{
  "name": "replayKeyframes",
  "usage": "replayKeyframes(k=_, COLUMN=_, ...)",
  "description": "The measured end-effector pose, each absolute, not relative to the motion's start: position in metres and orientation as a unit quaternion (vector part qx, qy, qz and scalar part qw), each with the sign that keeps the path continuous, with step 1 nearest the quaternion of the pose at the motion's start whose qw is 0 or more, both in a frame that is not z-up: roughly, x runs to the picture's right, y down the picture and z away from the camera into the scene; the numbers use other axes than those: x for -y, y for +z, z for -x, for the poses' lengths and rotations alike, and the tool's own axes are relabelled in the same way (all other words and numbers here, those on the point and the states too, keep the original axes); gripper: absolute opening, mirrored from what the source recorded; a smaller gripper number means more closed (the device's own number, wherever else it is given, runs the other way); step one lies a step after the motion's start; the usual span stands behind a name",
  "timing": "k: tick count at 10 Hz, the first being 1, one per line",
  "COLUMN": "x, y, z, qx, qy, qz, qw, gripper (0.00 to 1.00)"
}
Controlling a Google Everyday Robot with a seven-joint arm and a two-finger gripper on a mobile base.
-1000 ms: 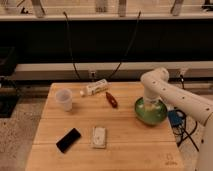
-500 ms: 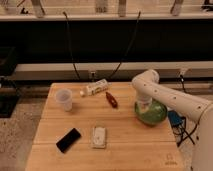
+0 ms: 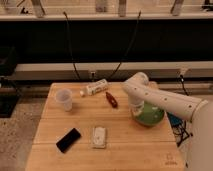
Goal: Push the ceramic bowl across the table
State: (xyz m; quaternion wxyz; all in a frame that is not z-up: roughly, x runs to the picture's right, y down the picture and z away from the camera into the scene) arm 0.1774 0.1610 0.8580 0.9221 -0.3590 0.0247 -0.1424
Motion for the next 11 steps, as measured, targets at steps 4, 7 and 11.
replayKeyframes(k=4, x=-0.170, y=0.857, z=-0.127, qx=-0.020, qy=-0.187, qz=0.359, qw=0.914, gripper=0.00)
replayKeyframes(k=7, x=-0.175, y=0.856, z=-0.103, qx=-0.016, qy=-0.215, qz=0.358, qw=0.909, gripper=0.00)
replayKeyframes(k=11, x=-0.180, y=0.856, z=-0.055, qx=-0.009, qy=-0.253, qz=0.357, qw=0.899, gripper=0.00)
